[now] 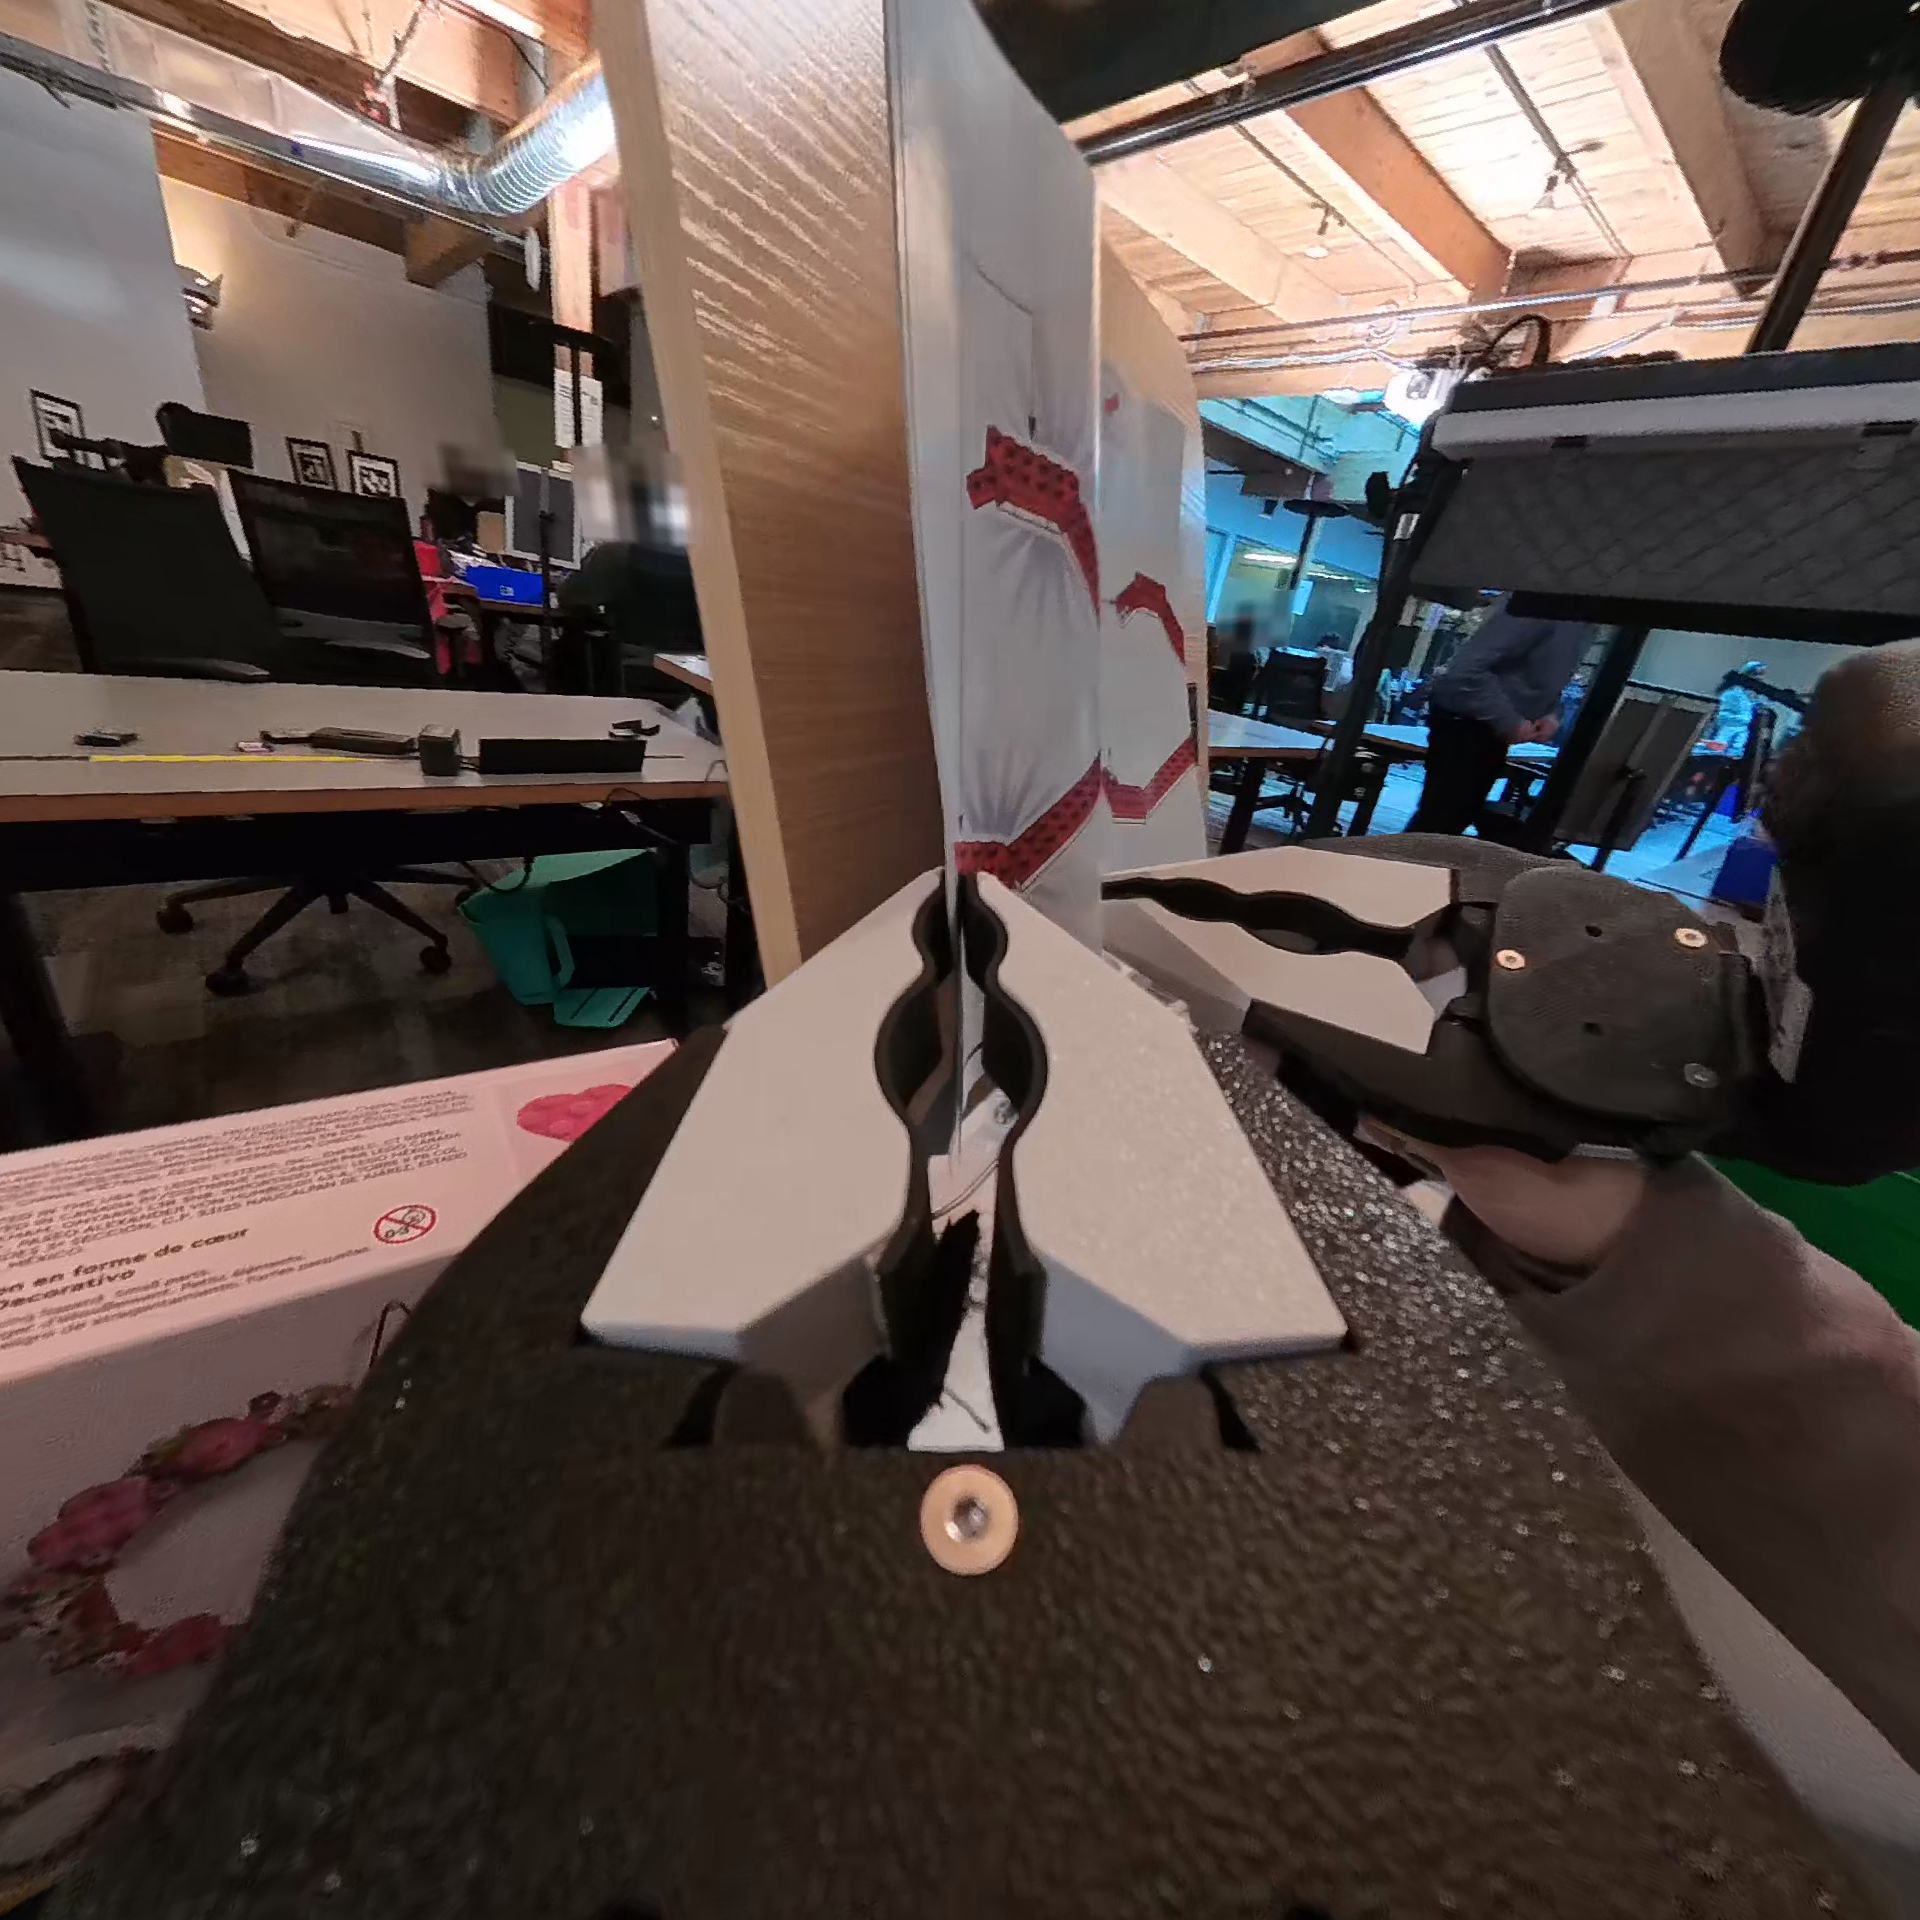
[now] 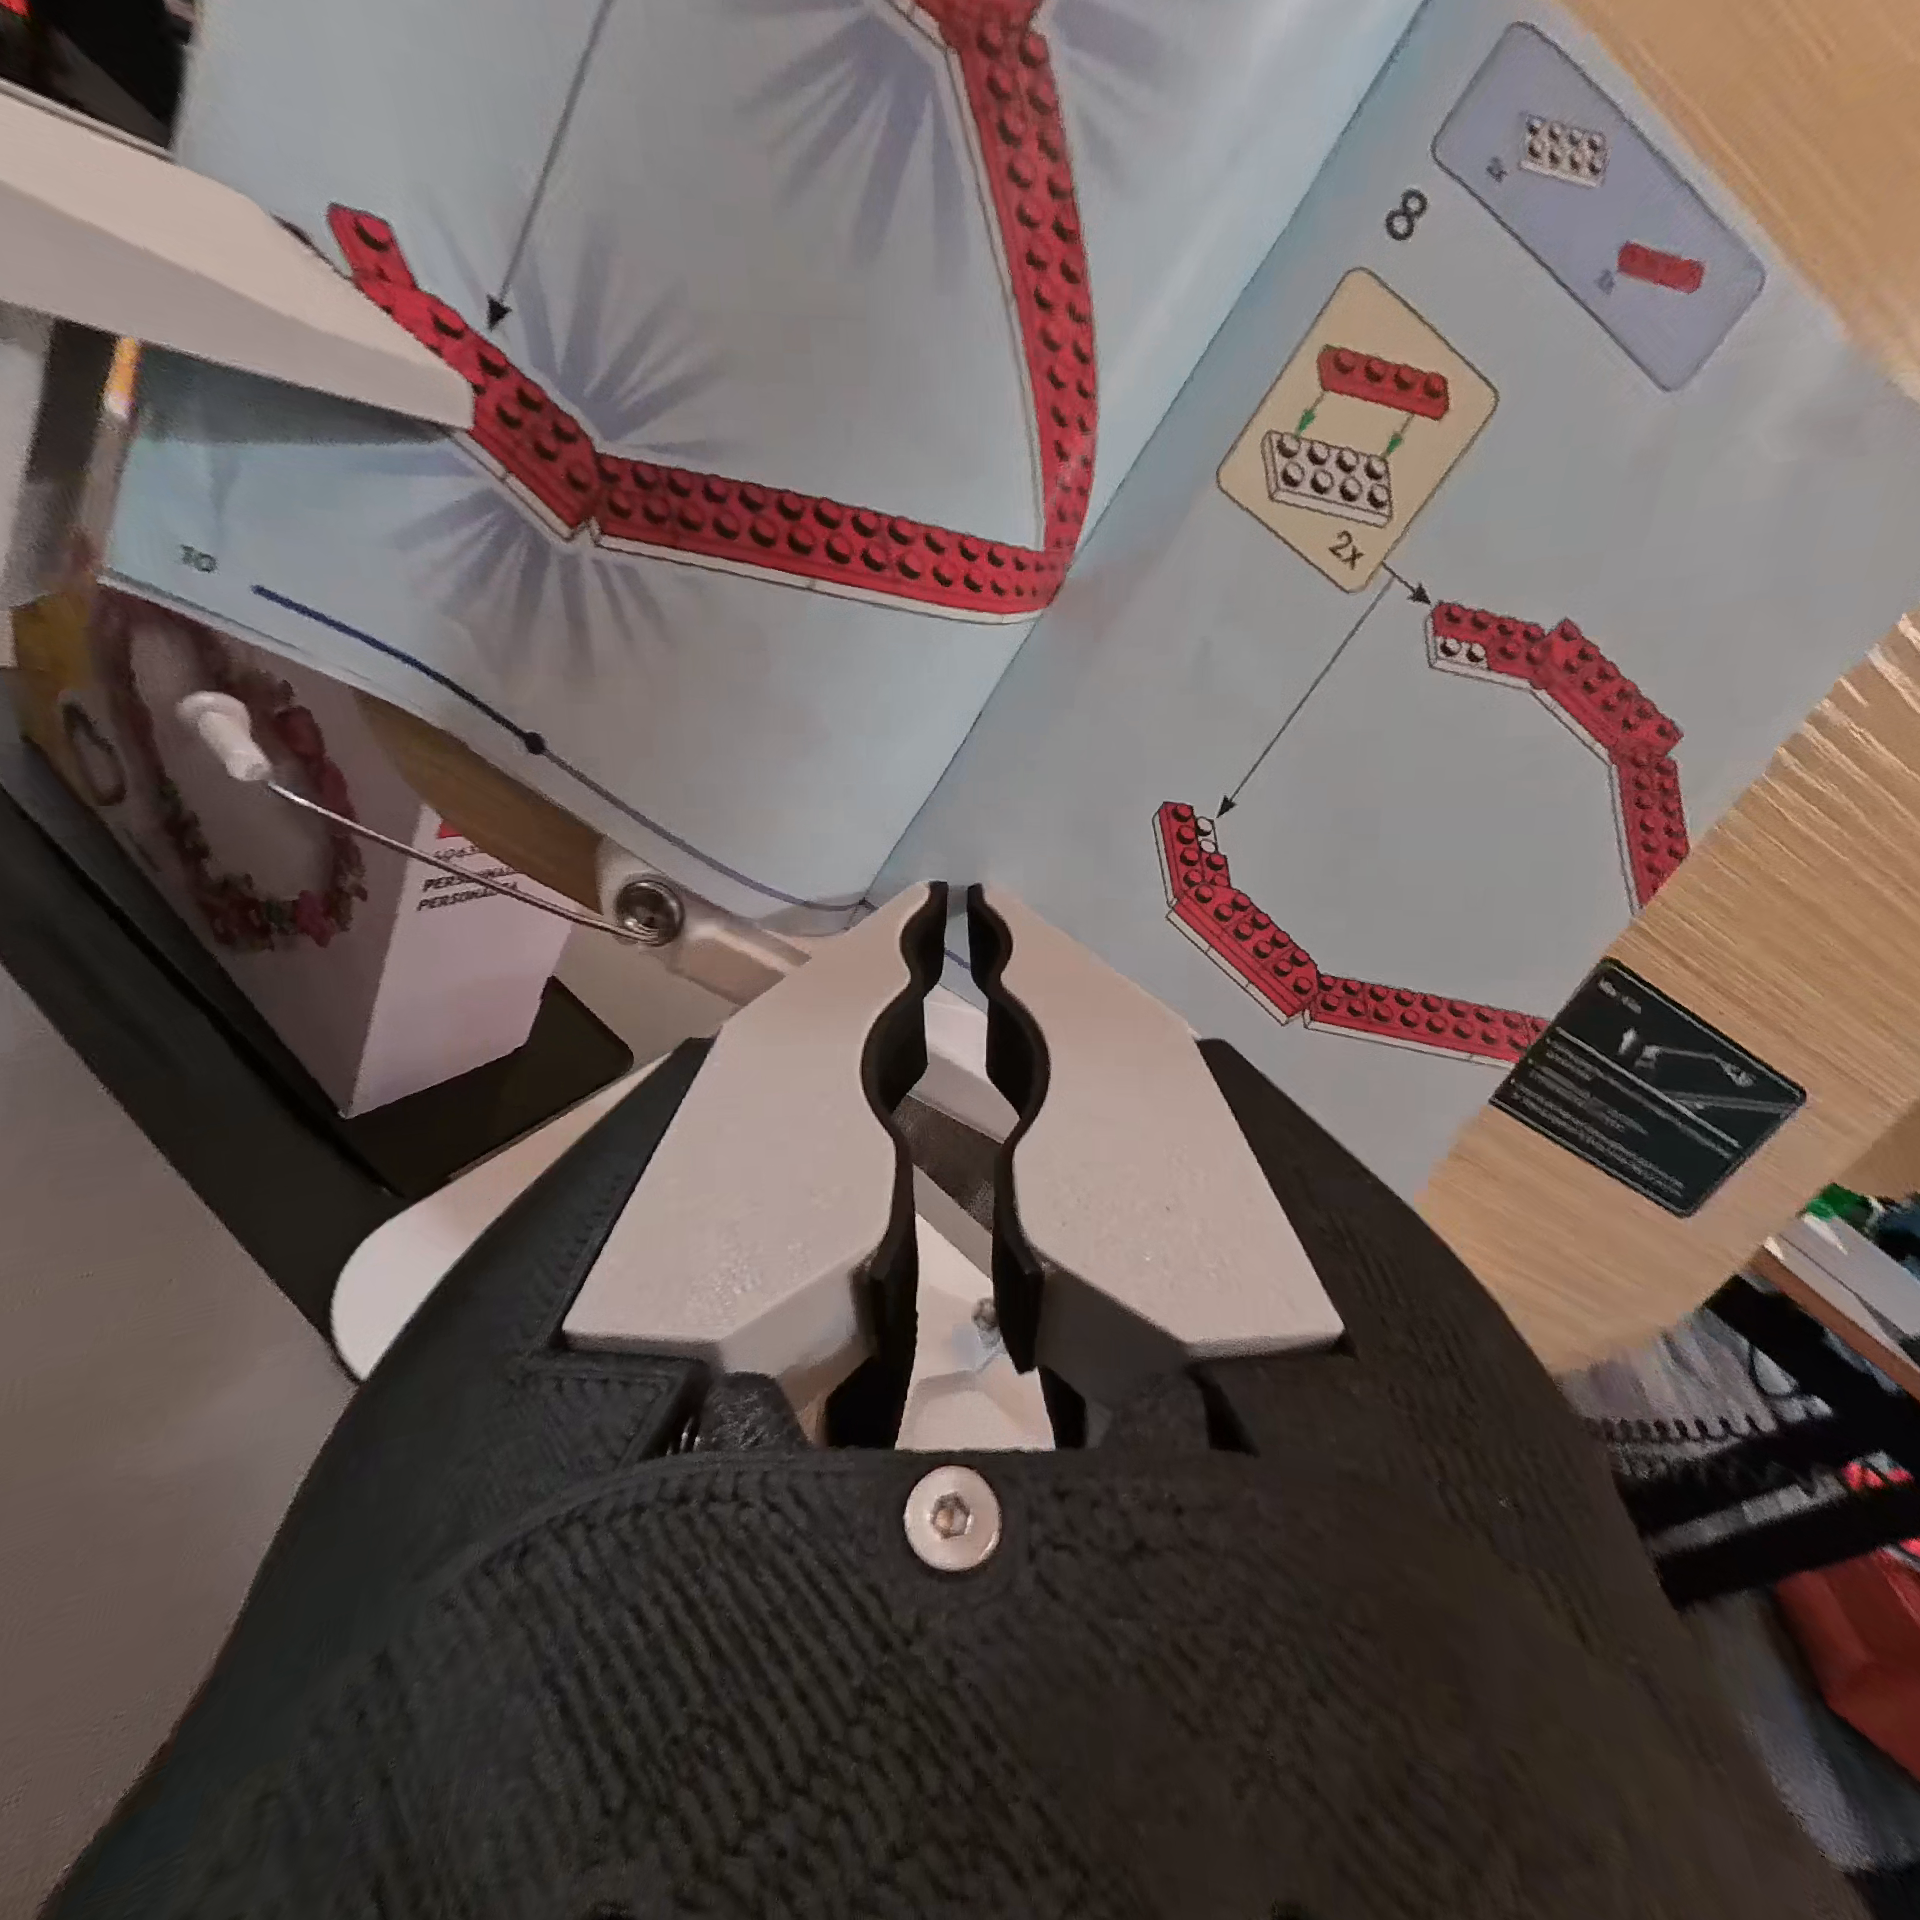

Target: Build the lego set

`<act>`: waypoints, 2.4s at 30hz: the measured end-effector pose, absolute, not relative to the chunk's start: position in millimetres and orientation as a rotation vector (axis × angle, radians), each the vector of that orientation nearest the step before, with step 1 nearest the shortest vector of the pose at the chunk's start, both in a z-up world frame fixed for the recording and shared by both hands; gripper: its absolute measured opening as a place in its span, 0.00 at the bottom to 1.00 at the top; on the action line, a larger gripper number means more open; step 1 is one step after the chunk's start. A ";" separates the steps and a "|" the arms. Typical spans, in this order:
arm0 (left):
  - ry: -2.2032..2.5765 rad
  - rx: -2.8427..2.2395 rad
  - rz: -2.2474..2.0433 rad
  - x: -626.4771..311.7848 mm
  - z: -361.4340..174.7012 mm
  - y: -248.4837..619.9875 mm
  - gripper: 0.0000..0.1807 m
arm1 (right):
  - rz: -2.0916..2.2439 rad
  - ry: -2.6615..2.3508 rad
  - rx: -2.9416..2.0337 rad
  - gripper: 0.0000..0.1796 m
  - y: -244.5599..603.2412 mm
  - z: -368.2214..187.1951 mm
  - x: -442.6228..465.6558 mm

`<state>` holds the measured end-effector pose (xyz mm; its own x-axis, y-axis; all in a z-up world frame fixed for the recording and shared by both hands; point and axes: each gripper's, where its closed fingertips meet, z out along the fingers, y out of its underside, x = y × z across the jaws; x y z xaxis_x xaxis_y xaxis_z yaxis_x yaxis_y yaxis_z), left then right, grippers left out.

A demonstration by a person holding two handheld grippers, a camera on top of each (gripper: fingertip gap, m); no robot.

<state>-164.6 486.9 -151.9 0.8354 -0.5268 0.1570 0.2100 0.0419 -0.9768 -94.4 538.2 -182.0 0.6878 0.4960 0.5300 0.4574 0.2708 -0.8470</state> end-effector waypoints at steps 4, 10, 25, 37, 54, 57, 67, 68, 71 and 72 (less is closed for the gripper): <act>0.282 -1.425 -0.560 -166.4 -153.8 486.6 0.06 | 0.074 -0.830 -1.371 0.01 542.7 -183.2 -90.0; 0.301 -1.438 -0.634 -174.2 -155.9 483.0 0.09 | 0.028 -0.825 -1.377 0.01 545.1 -183.0 -85.9; 0.349 -1.456 -0.566 -175.2 -160.9 483.9 0.00 | 0.142 -0.921 -1.128 0.08 515.0 -159.2 -98.5; 0.400 -1.473 -0.463 -177.8 -166.2 485.6 0.00 | -0.290 -1.588 -0.691 0.14 456.4 -227.3 -170.3; 0.410 -1.492 -0.317 -184.8 -170.2 491.0 0.00 | -0.231 -1.387 -0.752 0.00 467.9 -211.5 -172.6; 0.401 -1.487 -0.347 -185.1 -169.1 490.2 0.00 | -0.043 -1.301 -0.803 0.01 465.8 -203.8 -171.9; 0.388 -1.474 -0.434 -182.9 -167.3 487.6 0.00 | 0.304 -1.101 -0.893 0.01 466.6 -189.9 -168.9; 0.385 -1.474 -0.440 -182.9 -167.2 487.6 0.00 | 0.320 -1.084 -0.897 0.01 466.9 -188.5 -168.6; 0.379 -1.467 -0.487 -182.4 -166.5 486.2 0.00 | 0.383 -1.027 -0.910 0.01 467.5 -183.6 -166.8; 0.369 -1.457 -0.516 -182.6 -164.9 485.4 0.00 | 0.411 -1.007 -0.918 0.01 467.8 -182.1 -166.1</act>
<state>-182.6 485.4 -164.9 0.8376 -0.5417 0.0709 0.1078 0.0367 -0.9935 -166.1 467.8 -182.1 0.5015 0.6750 0.5412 0.1035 0.5743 -0.8121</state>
